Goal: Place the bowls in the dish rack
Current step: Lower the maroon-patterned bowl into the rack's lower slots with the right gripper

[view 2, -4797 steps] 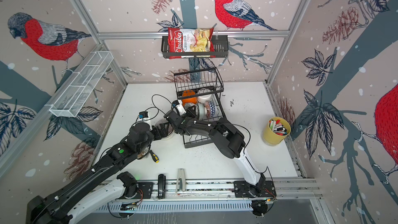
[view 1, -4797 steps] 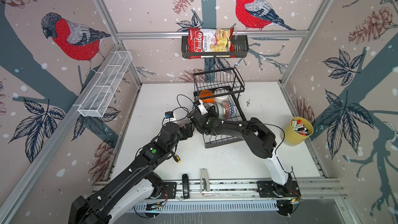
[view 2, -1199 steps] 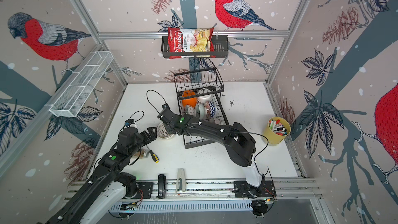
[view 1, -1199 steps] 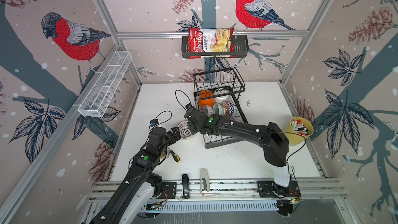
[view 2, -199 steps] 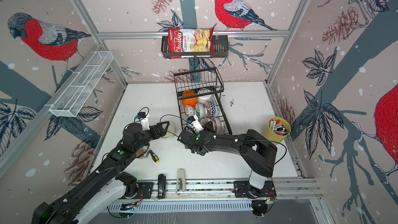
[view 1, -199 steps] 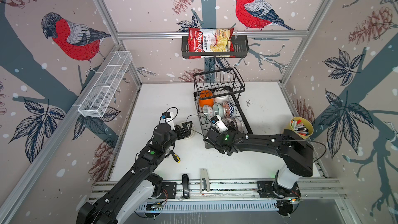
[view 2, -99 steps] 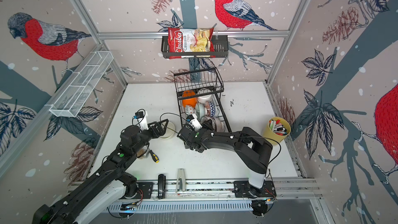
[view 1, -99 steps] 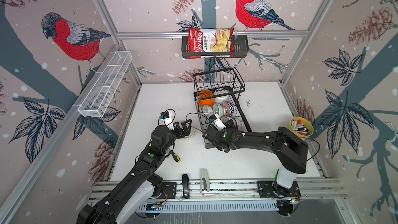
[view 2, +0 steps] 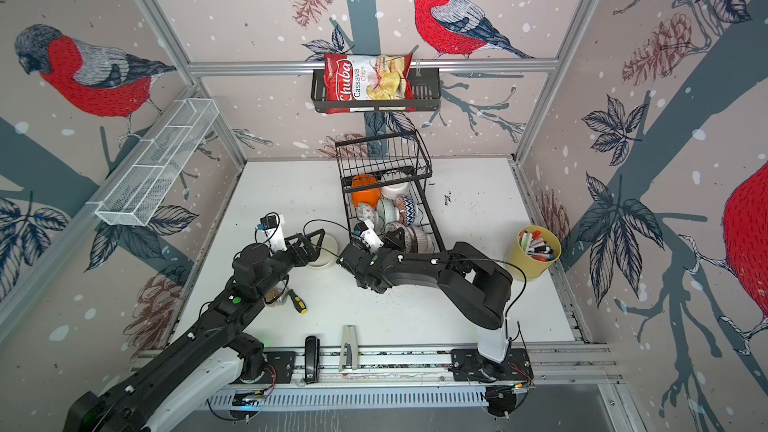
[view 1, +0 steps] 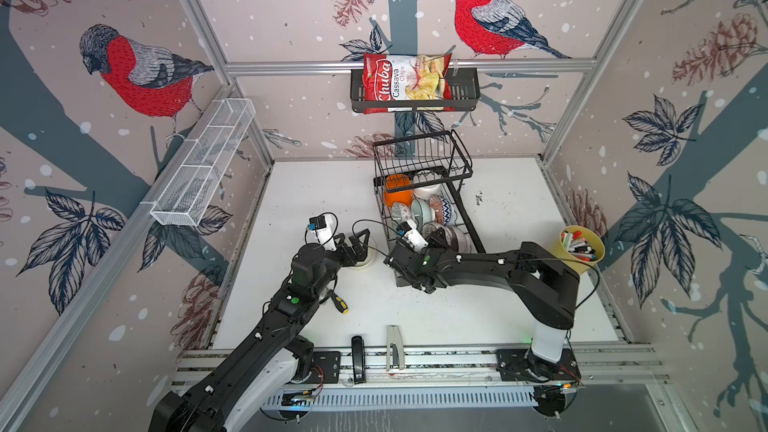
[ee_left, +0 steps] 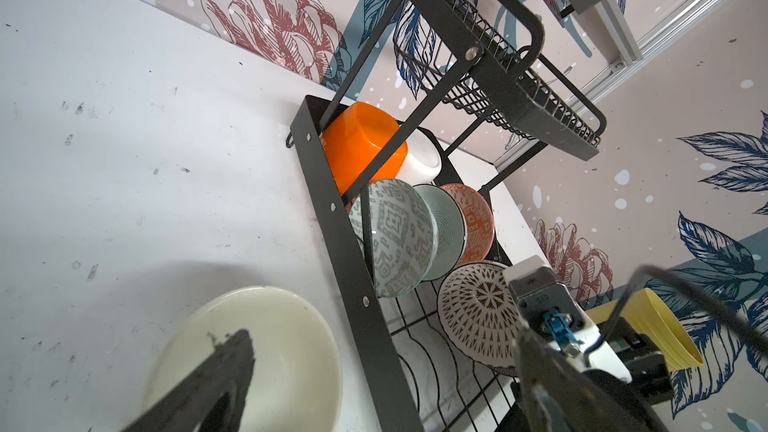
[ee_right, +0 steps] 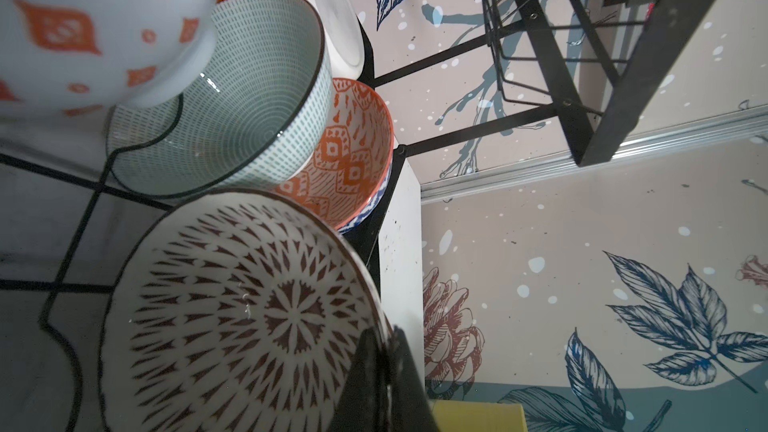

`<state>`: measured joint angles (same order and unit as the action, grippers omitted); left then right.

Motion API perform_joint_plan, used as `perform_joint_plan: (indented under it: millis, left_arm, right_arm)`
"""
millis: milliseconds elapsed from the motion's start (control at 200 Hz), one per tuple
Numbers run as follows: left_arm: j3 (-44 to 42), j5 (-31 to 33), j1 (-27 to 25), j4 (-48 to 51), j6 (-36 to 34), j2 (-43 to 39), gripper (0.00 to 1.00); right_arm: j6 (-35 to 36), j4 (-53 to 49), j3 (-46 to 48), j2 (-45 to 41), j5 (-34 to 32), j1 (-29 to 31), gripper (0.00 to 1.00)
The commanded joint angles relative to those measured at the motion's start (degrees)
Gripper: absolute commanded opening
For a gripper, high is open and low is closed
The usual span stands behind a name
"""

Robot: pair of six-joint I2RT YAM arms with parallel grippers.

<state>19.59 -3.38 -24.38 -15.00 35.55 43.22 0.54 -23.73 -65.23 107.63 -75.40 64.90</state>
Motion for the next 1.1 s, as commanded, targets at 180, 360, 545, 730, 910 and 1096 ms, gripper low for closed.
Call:
perform_joint_plan:
  millis: [180,360,545,730,910,1096]
  left_arm:
    - [-0.5,-0.6,1.0,-3.1,-1.0,-0.6,0.97]
    - [-0.9,-1.0,1.8,-2.9,-1.0,-1.3,0.97]
    - [-1.4,-1.4,2.4,-2.7,-0.8,-2.3,0.97]
    - [-1.6,-1.4,2.8,-2.0,-0.7,-3.0,0.97]
    - [-1.9,-1.6,2.9,-2.0,-0.5,-3.5,0.97]
    - [-1.8,-1.5,3.0,-1.5,-0.5,-3.6,0.97]
  right_arm:
    - [-1.3,-3.8,-1.4,4.1,1.2,2.1,0.0]
    - [-2.4,-5.6,-1.5,6.4,1.8,3.8,0.0]
    - [-5.5,-8.6,-2.2,8.4,3.7,5.3,0.0]
    - [-8.5,-11.4,-3.7,9.6,5.3,6.5,0.02]
    - [-10.7,-13.4,-5.7,10.1,7.0,7.5,0.07]
    - [-11.6,-14.5,-7.7,9.8,8.0,7.7,0.12]
